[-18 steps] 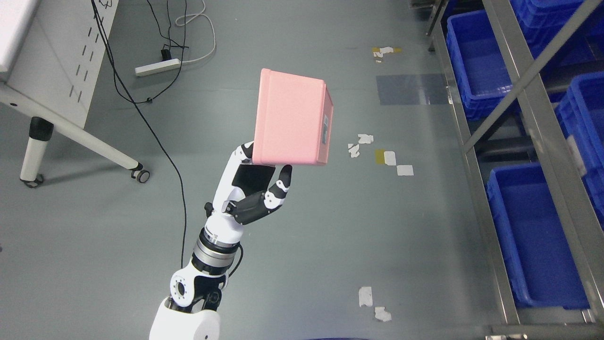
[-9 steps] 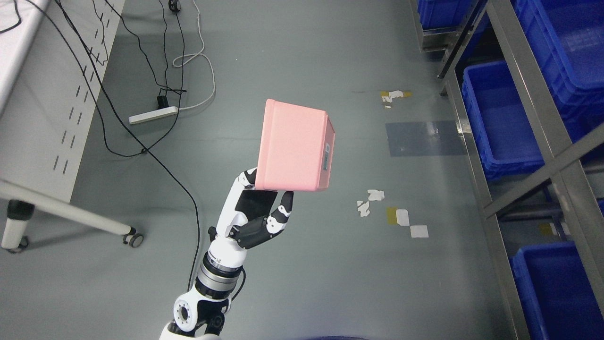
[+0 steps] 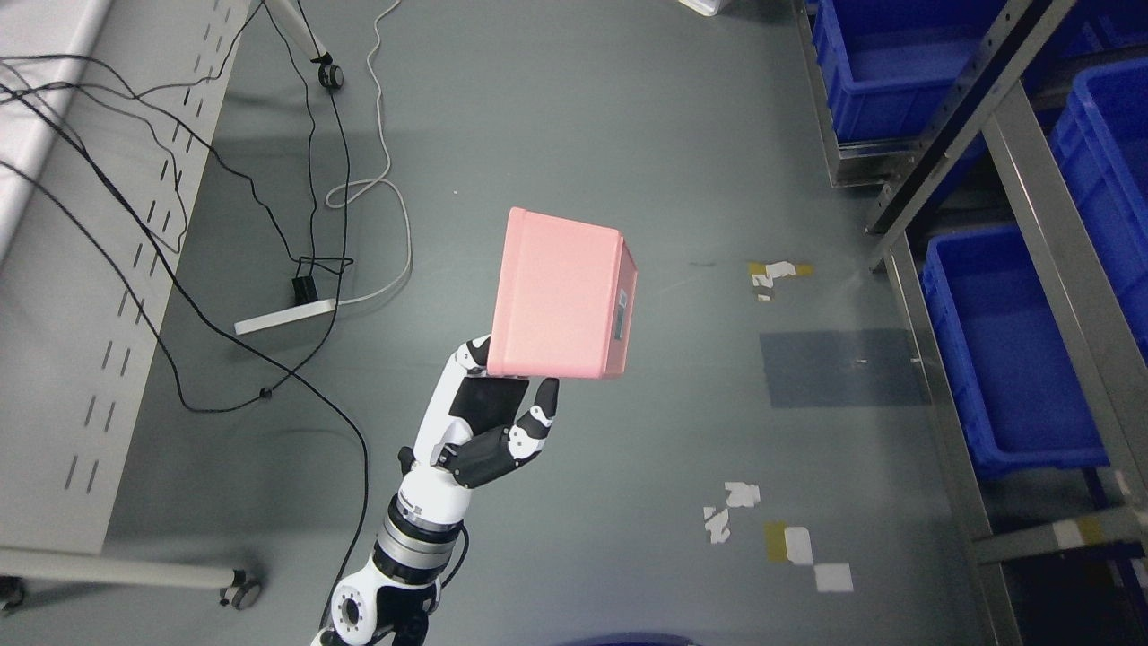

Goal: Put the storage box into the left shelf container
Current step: 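Hold the pink box aloft in the left hand while turning toward the shelves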

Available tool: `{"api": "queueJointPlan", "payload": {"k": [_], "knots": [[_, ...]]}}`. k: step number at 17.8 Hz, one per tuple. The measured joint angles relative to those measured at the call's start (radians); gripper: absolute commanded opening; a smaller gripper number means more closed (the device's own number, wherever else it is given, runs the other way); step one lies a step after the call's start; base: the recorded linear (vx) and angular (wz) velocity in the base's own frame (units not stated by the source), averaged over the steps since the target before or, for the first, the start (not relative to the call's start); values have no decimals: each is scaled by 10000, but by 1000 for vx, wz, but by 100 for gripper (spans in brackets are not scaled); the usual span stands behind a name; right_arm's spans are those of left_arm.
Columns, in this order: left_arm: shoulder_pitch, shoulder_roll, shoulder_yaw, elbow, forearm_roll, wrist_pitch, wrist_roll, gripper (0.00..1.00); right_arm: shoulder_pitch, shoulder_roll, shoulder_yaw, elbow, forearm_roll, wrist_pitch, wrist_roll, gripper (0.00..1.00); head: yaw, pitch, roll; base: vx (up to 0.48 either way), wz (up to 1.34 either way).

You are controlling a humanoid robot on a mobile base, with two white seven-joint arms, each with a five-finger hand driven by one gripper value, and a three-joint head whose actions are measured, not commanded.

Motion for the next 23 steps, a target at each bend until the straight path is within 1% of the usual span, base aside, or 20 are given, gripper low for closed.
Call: {"api": "queueJointPlan", "payload": {"k": [4, 7, 12, 16, 18, 23], "knots": [[25, -1, -4, 88, -12, 0, -65, 2, 0, 0, 0, 0, 0, 52, 0, 100, 0, 0, 0, 494, 72], [-7, -2, 4, 247, -169, 0, -554, 2, 0, 0, 0, 0, 0, 59, 0, 100, 0, 0, 0, 493, 151], [-9, -1, -6, 484, -373, -2, -842, 3, -3, 0, 0, -1, 0, 60, -2, 100, 0, 0, 0, 476, 124], [94, -1, -74, 742, -625, -7, -1045, 3, -1, 0, 0, 0, 0, 60, -31, 100, 0, 0, 0, 391, -781], [190, -2, -145, 863, -748, -8, -1425, 3, 0, 0, 0, 0, 0, 62, -31, 100, 0, 0, 0, 345, -1420], [493, -2, -283, 1122, -941, -10, -1892, 3, 2, 0, 0, 0, 0, 61, -8, 100, 0, 0, 0, 312, -1471]]}}
